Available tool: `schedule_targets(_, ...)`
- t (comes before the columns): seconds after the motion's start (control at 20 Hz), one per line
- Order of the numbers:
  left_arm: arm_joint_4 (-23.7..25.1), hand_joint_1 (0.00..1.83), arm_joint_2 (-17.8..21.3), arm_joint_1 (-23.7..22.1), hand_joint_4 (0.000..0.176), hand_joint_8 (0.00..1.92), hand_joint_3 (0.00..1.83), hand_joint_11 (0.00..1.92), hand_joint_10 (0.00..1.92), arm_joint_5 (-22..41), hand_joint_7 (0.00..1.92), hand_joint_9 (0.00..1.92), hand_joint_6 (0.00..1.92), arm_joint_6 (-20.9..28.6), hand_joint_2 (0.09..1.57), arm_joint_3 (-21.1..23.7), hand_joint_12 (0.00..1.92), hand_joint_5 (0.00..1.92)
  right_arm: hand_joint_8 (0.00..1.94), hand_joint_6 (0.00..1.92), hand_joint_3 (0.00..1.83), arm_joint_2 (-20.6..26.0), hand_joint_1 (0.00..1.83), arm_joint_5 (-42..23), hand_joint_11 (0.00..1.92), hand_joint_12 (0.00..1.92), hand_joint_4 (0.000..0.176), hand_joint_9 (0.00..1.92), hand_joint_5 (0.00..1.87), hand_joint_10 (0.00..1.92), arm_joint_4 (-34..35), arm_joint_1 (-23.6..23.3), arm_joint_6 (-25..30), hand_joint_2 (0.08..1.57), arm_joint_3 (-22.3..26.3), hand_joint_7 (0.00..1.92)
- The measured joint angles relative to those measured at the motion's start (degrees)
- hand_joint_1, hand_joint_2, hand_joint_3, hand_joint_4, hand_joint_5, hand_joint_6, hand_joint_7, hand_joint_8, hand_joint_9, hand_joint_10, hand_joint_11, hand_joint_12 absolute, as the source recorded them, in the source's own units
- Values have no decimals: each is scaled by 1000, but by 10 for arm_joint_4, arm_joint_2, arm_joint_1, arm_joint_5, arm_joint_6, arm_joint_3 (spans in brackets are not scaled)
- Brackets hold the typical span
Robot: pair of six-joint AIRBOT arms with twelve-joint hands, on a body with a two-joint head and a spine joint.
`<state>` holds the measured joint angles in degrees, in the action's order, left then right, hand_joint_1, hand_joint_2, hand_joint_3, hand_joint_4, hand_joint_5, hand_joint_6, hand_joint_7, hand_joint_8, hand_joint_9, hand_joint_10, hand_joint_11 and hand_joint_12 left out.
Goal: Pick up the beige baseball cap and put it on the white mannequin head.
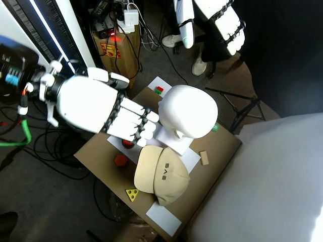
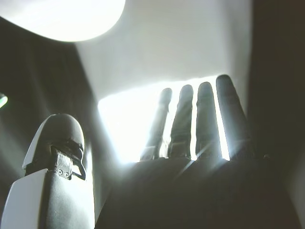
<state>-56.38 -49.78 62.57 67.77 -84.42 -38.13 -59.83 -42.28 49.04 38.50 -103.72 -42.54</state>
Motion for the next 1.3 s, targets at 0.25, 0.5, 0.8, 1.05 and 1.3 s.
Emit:
schedule_targets(0.25,50,0,-29,57,10,4,0,0,8,50,87,64,3,32,1128,-29,308,86,8,18,3,-3,1250,11,0,694,0,174,186,7,-88,25,89,1026,-55,204)
schedule_targets(0.5,70,0,-29,70,10,0,0,0,5,49,83,74,2,33,1125,-43,372,100,0,2,20,-57,1291,47,0,659,0,179,178,4,-99,42,103,1077,-134,198)
schedule_targets(0.8,43,0,-51,101,11,0,0,0,0,52,68,66,0,48,1128,-57,361,77,1,0,10,-164,1300,56,0,607,0,196,178,4,-138,56,107,1085,-266,199)
schedule_targets(1.05,54,0,-51,104,11,0,1,0,0,59,53,46,0,49,1131,-65,335,58,0,0,11,-209,1291,90,0,586,0,195,151,1,-152,65,107,1098,-349,190)
schedule_targets(1.3,64,0,-59,111,11,0,1,0,0,49,54,46,1,50,1130,-92,334,60,0,0,9,-261,1285,106,0,578,0,191,125,1,-182,86,119,1102,-422,175)
